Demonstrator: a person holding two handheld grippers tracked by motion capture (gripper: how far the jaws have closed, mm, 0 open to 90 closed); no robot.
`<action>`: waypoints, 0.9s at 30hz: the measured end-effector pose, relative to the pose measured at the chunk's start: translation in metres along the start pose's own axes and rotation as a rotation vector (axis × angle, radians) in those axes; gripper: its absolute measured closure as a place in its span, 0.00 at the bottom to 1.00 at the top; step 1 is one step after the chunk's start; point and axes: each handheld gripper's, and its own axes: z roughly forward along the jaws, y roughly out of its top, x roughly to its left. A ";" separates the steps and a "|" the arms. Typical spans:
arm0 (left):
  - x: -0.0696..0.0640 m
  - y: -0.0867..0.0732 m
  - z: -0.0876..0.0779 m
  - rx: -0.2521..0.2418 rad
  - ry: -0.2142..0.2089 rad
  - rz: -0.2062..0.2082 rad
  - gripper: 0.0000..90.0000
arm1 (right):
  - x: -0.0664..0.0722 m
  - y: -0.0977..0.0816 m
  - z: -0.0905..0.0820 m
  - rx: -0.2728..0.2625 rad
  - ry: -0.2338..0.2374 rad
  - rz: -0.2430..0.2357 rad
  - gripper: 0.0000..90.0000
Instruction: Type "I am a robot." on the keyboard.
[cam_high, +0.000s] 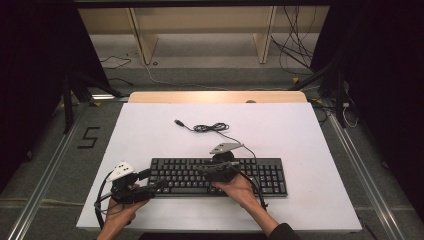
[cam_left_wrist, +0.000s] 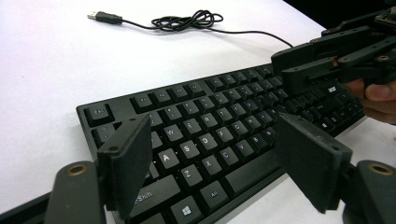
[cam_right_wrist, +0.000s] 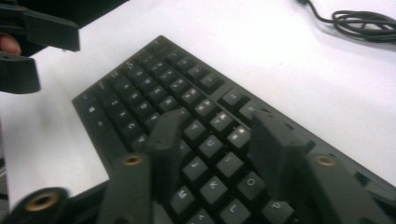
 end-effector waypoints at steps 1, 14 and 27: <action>0.000 0.000 0.000 0.000 0.000 0.003 0.30 | 0.000 0.000 -0.001 0.002 -0.002 0.000 0.72; 0.000 0.000 0.000 0.000 -0.004 0.007 0.30 | -0.008 -0.004 -0.004 0.030 -0.059 -0.011 0.99; 0.000 0.000 -0.001 -0.009 -0.010 0.005 0.30 | -0.011 -0.010 0.001 0.065 -0.075 -0.012 1.00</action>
